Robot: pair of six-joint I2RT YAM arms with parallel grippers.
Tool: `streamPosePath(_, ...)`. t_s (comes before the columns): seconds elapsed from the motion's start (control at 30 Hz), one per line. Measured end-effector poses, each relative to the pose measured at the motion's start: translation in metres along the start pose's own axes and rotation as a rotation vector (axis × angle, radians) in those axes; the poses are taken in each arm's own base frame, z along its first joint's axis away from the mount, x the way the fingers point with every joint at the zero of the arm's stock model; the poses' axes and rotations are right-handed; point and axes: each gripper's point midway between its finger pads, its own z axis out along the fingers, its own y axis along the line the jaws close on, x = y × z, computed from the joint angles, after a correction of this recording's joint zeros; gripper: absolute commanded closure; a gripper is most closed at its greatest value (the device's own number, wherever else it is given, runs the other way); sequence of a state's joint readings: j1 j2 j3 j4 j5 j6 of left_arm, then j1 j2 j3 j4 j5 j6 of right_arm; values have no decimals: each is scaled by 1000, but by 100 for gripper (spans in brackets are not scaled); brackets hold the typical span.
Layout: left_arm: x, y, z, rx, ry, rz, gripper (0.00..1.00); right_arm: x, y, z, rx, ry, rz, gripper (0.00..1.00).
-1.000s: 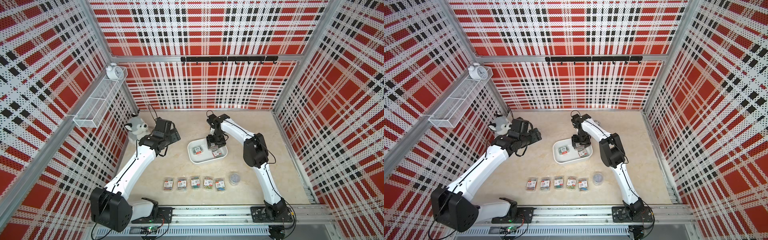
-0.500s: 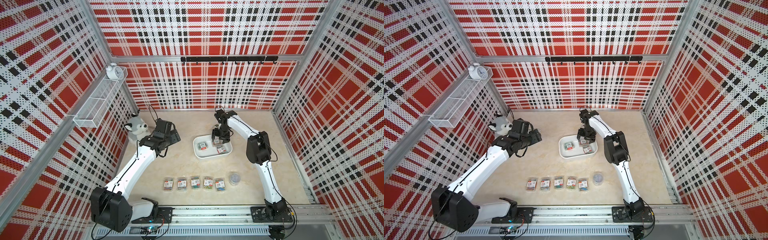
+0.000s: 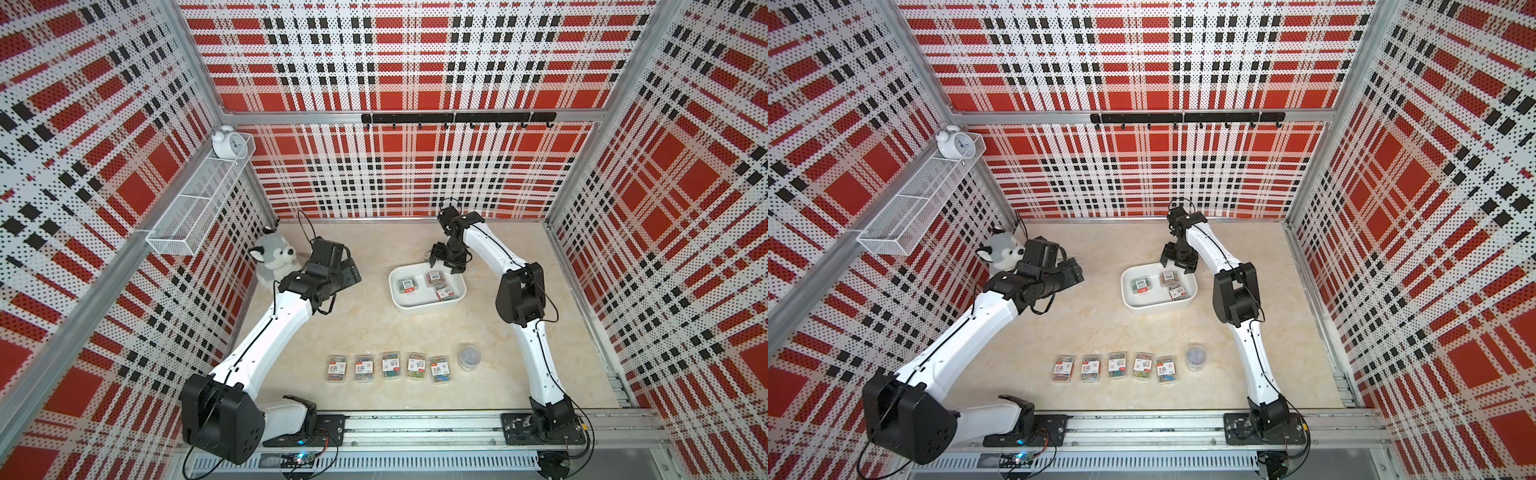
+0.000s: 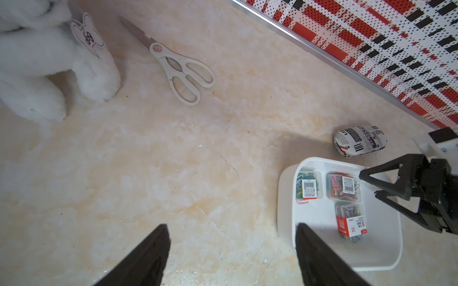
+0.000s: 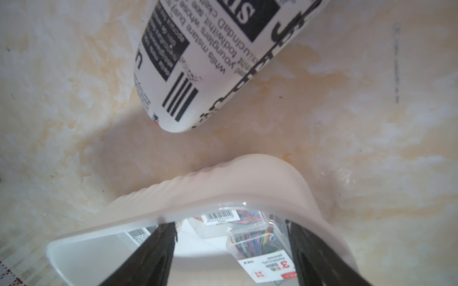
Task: Take the paper clips out of the storage box
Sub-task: Adjust the storage box at the center of the board, then pick up the boxed paper clips from the storage box.
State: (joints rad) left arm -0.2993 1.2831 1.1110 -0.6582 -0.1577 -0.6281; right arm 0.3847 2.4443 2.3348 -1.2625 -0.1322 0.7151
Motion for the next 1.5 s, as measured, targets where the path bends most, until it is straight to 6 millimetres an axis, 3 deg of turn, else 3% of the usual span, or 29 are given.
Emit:
streamPosePath(0.13,0,0,0,0,0,0,18,8,-13,4,55,28,-44,22)
streamPosePath(0.33,-1,-1,0,5,-3,-1,19,38,-34,16,164,128,-154,22)
streamPosePath(0.8,3,-5,9,14,19,2,18,56,-35,17,218,167,-265,27)
streamPosePath(1.1,3,-5,10,13,21,3,18,72,-44,37,247,218,-267,42)
streamPosePath(1.23,3,-5,10,13,21,5,18,72,-43,37,244,214,-263,53)
streamPosePath(1.5,4,-5,12,11,24,7,18,58,-29,22,210,158,-270,54)
